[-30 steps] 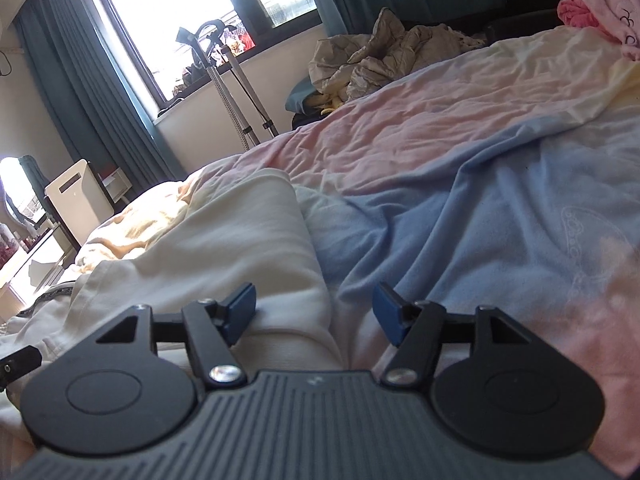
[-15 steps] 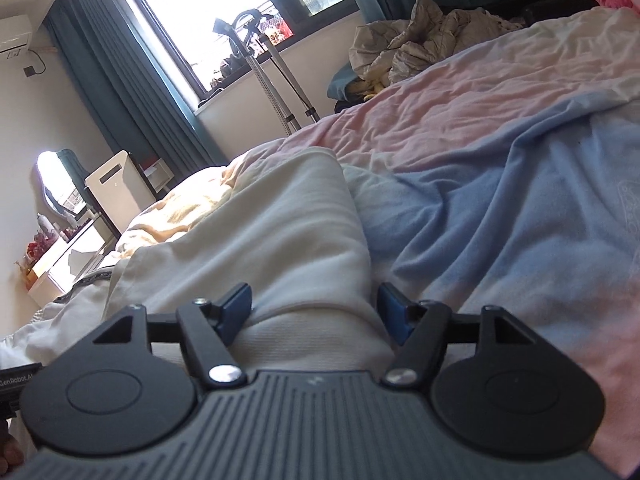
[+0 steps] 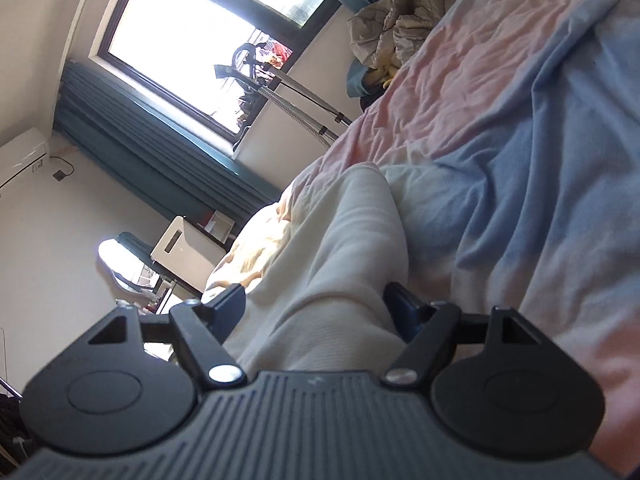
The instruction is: Fold clothes
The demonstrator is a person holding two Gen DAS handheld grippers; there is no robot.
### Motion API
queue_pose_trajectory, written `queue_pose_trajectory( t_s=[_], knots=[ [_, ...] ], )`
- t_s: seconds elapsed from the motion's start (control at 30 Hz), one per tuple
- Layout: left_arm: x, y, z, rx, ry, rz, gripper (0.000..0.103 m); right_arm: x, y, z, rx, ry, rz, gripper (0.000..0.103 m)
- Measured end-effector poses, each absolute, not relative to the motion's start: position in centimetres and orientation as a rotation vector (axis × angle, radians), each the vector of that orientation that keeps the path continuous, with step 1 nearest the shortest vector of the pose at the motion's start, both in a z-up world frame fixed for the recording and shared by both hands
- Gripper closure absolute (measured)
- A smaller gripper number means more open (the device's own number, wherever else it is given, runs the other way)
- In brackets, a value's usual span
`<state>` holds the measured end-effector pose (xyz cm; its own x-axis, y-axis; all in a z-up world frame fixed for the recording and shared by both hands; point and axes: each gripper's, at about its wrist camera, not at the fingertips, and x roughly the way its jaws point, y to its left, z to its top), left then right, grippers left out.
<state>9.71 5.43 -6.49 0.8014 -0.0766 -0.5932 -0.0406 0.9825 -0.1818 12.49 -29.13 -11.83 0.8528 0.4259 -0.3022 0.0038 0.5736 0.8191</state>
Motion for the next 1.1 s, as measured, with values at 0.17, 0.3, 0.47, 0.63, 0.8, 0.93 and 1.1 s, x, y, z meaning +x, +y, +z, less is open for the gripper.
queue_pose_trajectory(
  t_s=[0.17, 0.3, 0.47, 0.63, 0.8, 0.93, 1.1],
  knots=[
    [9.6, 5.5, -6.6, -0.192, 0.642, -0.017, 0.085, 13.6, -29.0, -12.3, 0.956, 0.562, 0.265, 0.028],
    [9.6, 5.4, -6.6, -0.196, 0.636, -0.015, 0.085, 13.2, -28.7, -9.7, 0.953, 0.441, 0.359, 0.028],
    [9.0, 5.0, -5.8, -0.145, 0.571, -0.022, 0.073, 14.1, -28.9, -12.0, 0.978, 0.614, 0.206, 0.069],
    [7.1, 5.2, -3.3, -0.11, 0.413, 0.018, 0.047, 13.4, -29.7, -10.2, 1.015, 0.604, 0.135, 0.081],
    [9.5, 5.4, -1.6, -0.134, 0.445, 0.089, 0.043, 12.3, -30.0, -6.4, 0.937, 0.499, 0.122, 0.083],
    [13.2, 2.8, -2.0, -0.067, 0.553, 0.122, 0.043, 11.4, -31.6, -4.1, 0.93, 0.407, 0.111, 0.084],
    [16.0, -4.3, -3.0, -0.001, 0.633, -0.011, 0.043, 9.6, -36.1, -0.5, 0.936, 0.227, 0.052, 0.084]
  ],
)
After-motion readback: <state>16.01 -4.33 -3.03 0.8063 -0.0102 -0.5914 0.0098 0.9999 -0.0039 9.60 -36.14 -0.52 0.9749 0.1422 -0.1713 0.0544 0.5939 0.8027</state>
